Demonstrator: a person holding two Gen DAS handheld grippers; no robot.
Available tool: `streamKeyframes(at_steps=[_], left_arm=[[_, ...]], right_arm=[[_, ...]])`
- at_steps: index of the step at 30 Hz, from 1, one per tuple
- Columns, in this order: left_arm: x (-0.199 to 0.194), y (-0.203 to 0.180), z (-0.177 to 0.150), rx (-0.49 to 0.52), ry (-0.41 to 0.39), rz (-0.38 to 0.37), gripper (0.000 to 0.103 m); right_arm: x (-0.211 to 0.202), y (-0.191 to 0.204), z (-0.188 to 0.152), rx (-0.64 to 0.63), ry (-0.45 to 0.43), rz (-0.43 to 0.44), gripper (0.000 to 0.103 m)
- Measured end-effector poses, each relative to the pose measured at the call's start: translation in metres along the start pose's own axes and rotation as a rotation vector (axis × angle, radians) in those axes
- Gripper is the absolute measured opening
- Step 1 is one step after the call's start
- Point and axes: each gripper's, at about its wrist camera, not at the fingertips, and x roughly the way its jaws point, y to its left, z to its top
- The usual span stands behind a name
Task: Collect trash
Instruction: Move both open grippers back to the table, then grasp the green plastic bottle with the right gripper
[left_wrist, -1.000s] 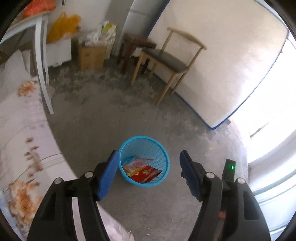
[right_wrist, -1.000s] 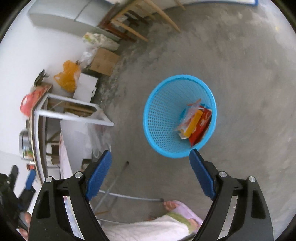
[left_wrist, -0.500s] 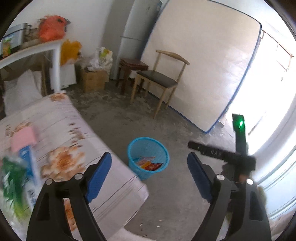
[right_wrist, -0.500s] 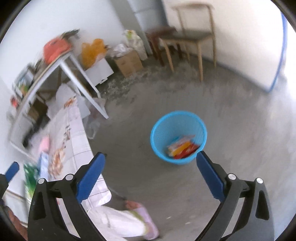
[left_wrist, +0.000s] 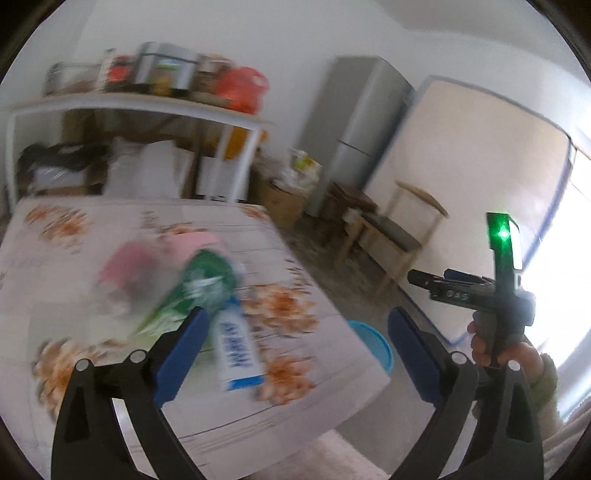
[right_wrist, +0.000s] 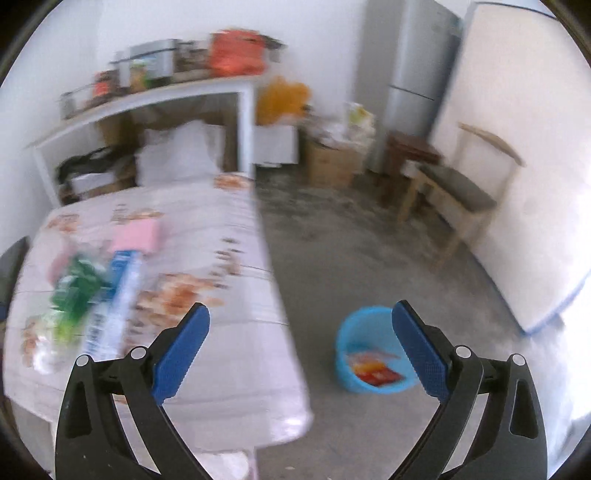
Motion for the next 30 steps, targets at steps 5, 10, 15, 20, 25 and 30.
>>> streamKeyframes(at_steps=[5, 10, 15, 20, 25, 30], left_arm=[[-0.018, 0.046, -0.018, -0.047, -0.032, 0.12, 0.096], [-0.017, 0.083, -0.029, -0.071, -0.008, 0.178, 0.096], [0.0, 0.098, -0.031, -0.072, 0.044, 0.172, 0.096], [0.001, 0.105, -0.031, -0.092, 0.041, 0.139, 0.096], [0.018, 0.116, -0.034, -0.102, 0.097, 0.077, 0.095], [0.034, 0.121, -0.041, -0.125, 0.149, 0.047, 0.089]], right_arm=[[0.019, 0.046, 0.005, -0.006, 0.081, 0.277, 0.095], [0.061, 0.1, -0.008, -0.025, 0.283, 0.477, 0.095], [0.095, 0.132, -0.019, 0.015, 0.434, 0.553, 0.086], [0.093, 0.135, -0.012, 0.068, 0.436, 0.613, 0.084], [0.09, 0.146, -0.004, 0.155, 0.48, 0.754, 0.083], [0.095, 0.175, -0.006, 0.18, 0.559, 0.835, 0.08]])
